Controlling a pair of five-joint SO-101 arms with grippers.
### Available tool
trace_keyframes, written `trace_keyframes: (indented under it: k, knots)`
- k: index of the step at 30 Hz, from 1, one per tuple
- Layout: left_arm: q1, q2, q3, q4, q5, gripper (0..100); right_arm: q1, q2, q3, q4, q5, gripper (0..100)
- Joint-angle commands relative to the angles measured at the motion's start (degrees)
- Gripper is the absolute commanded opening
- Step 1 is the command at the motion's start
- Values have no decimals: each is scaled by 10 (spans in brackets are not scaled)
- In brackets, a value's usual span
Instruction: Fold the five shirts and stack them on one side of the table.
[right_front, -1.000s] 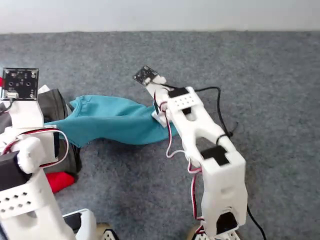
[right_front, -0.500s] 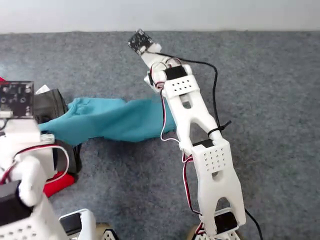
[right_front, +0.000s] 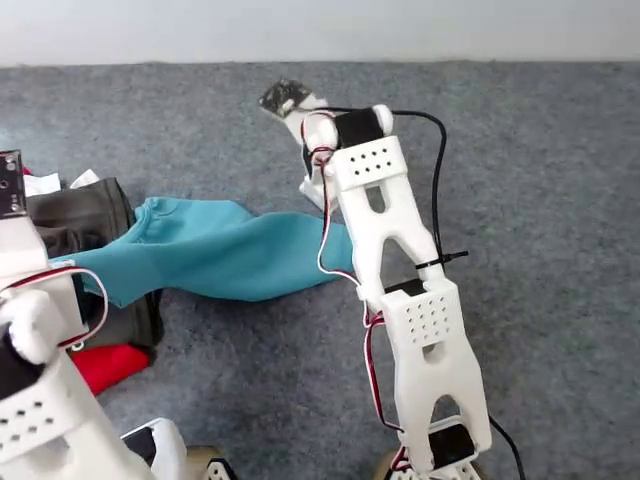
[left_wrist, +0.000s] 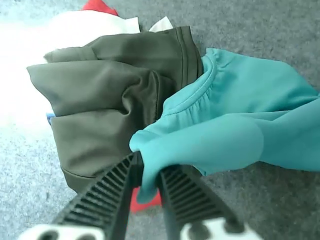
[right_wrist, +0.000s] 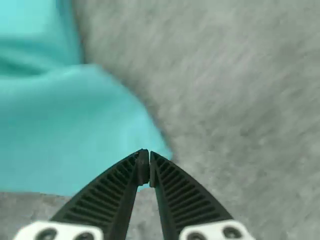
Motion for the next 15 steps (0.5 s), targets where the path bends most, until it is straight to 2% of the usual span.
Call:
trace_keyframes:
  k: [1, 8, 15]
  knots:
    - [-3, 15, -11, 9, 1, 17, -8, -6, 26, 24, 4, 9]
    - [-3, 17, -11, 9, 1, 17, -44, 75, 55, -7, 4, 9]
    - [-2, 14, -11, 9, 0, 17, -30, 134, -3, -240, 5, 9]
